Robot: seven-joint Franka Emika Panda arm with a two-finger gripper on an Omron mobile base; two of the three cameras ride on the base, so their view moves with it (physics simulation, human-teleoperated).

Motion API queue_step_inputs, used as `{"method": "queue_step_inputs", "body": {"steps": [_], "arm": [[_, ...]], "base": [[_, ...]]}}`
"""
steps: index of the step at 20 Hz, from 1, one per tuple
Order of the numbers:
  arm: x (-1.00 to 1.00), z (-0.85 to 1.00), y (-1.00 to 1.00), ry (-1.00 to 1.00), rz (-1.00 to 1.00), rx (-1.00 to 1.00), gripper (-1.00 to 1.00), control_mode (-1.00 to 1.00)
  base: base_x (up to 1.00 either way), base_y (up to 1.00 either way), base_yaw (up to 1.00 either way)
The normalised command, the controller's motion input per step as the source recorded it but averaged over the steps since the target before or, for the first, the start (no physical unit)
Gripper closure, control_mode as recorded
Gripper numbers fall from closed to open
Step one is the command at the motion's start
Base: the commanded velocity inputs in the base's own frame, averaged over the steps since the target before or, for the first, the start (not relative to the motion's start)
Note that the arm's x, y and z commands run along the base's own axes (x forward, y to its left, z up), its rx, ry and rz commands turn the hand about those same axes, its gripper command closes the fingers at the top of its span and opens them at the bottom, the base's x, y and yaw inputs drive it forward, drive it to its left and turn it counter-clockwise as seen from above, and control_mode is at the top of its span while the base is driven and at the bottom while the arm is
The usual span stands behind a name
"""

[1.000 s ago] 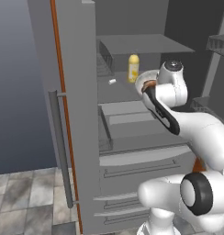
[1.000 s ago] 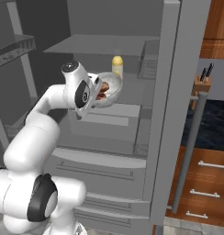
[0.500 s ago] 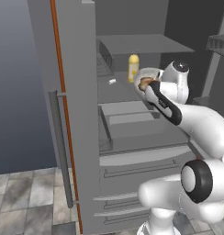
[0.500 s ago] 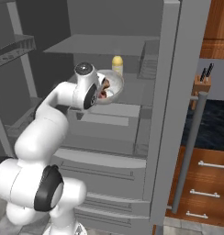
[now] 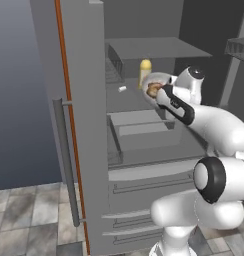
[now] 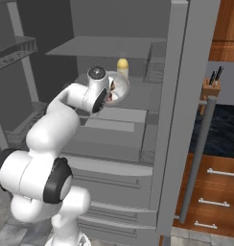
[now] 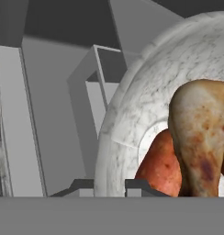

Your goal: Pick the chicken drumstick and sweet potato from their plates and place them in the bowl. Then put the bowl in the fridge.

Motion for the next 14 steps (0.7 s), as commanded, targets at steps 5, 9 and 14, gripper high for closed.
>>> {"method": "queue_step_inputs", "body": {"steps": [5,9,14], "arm": [[0.42,0.0,0.02,0.01,0.08,0.0,1.0,-1.0],[0.29,-0.02,0.01,0.08,0.03,-0.02,1.0,-1.0],[0.24,-0.05,0.02,0.07,0.0,-0.06,1.0,-1.0]], "base": [[0.0,0.0,0.0],[0.0,0.0,0.0],[0.0,0.0,0.0]]}}
